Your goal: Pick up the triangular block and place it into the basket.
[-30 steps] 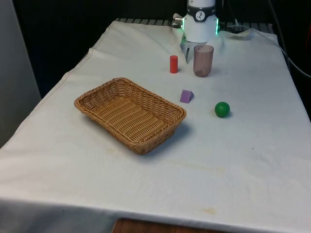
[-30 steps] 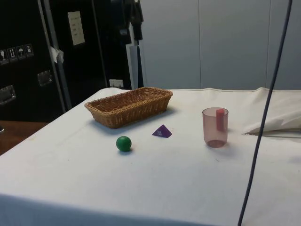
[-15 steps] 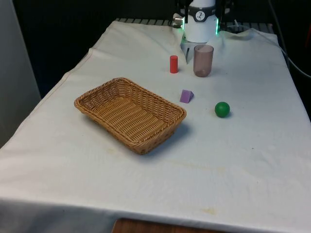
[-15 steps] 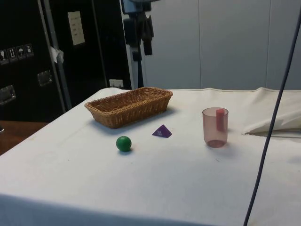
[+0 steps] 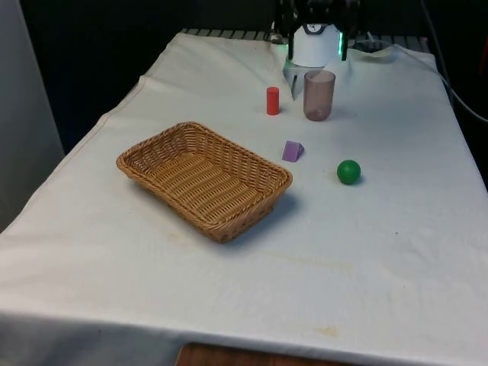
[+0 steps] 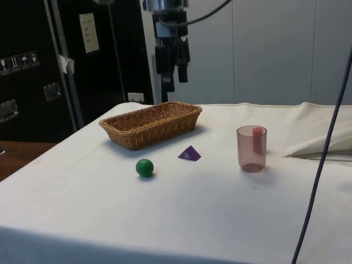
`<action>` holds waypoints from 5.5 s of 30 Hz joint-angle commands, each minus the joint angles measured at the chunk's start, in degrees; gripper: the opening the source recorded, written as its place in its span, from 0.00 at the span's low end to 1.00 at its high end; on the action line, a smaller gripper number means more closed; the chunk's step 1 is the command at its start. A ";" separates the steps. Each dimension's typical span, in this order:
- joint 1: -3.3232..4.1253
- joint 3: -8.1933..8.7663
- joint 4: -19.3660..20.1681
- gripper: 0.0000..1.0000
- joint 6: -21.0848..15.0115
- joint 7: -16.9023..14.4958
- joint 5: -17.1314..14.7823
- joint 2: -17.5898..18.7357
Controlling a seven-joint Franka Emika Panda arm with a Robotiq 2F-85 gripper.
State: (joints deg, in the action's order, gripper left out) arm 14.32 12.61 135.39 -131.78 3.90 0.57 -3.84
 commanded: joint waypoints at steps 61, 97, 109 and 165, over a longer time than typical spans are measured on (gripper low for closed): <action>-0.52 1.09 6.65 1.00 -30.31 6.70 -0.69 20.80; -0.06 1.95 6.42 0.33 -30.08 7.28 0.34 20.23; -0.11 2.64 5.16 0.33 -24.87 7.45 1.38 15.53; -1.72 7.73 -15.53 0.33 -12.15 4.24 -0.29 20.23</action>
State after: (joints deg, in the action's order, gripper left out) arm 13.01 20.74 120.21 -144.39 8.88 1.20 16.21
